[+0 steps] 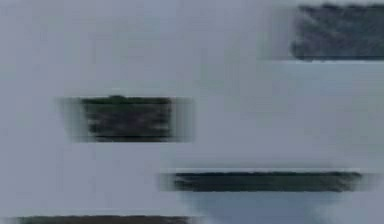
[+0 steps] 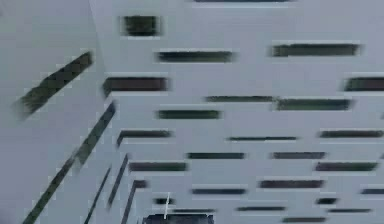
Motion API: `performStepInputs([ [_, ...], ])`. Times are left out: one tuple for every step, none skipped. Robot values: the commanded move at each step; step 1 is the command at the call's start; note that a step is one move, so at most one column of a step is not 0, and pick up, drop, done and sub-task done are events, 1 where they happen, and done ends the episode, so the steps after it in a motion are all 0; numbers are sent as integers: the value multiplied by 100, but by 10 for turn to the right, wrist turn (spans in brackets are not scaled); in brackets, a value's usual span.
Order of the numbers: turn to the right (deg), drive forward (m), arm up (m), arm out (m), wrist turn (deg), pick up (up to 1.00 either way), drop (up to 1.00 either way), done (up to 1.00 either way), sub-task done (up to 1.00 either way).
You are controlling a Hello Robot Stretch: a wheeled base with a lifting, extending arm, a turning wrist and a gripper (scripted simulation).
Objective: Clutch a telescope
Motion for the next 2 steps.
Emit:
performStepInputs([
  [0, 0, 14, 0, 0, 0, 0, 0, 0],
  [0, 0, 0, 28, 0, 0, 0, 0, 0],
])
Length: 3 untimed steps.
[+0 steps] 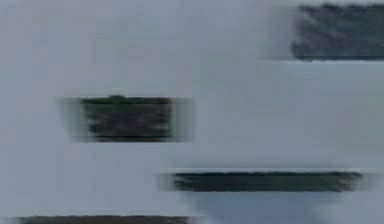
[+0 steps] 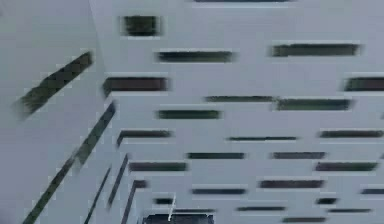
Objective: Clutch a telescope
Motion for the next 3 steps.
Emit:
performStepInputs([
  [0, 0, 0, 0, 450, 0, 0, 0, 0],
  [0, 0, 0, 0, 450, 0, 0, 0, 0],
  [0, 0, 0, 0, 450, 0, 0, 0, 0],
])
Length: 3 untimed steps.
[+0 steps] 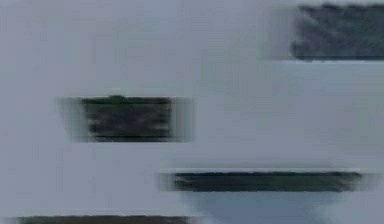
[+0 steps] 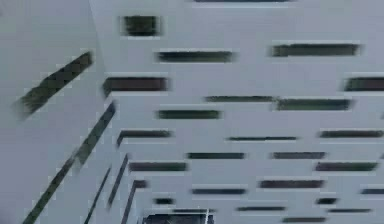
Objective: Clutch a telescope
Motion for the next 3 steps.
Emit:
performStepInputs([
  [0, 0, 0, 2, 0, 0, 0, 0, 0],
  [0, 0, 0, 0, 330, 0, 0, 0, 0],
  [0, 0, -30, 0, 0, 0, 0, 0, 0],
])
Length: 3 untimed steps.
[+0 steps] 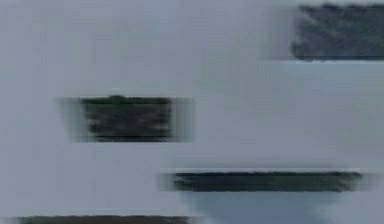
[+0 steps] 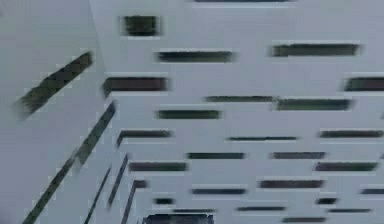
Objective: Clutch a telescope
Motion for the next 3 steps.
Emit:
performStepInputs([
  [0, 0, 0, 0, 0, 100, 0, 0, 0],
  [0, 0, 10, 0, 0, 0, 0, 0, 0],
  [0, 0, 0, 0, 0, 0, 0, 100, 0],
])
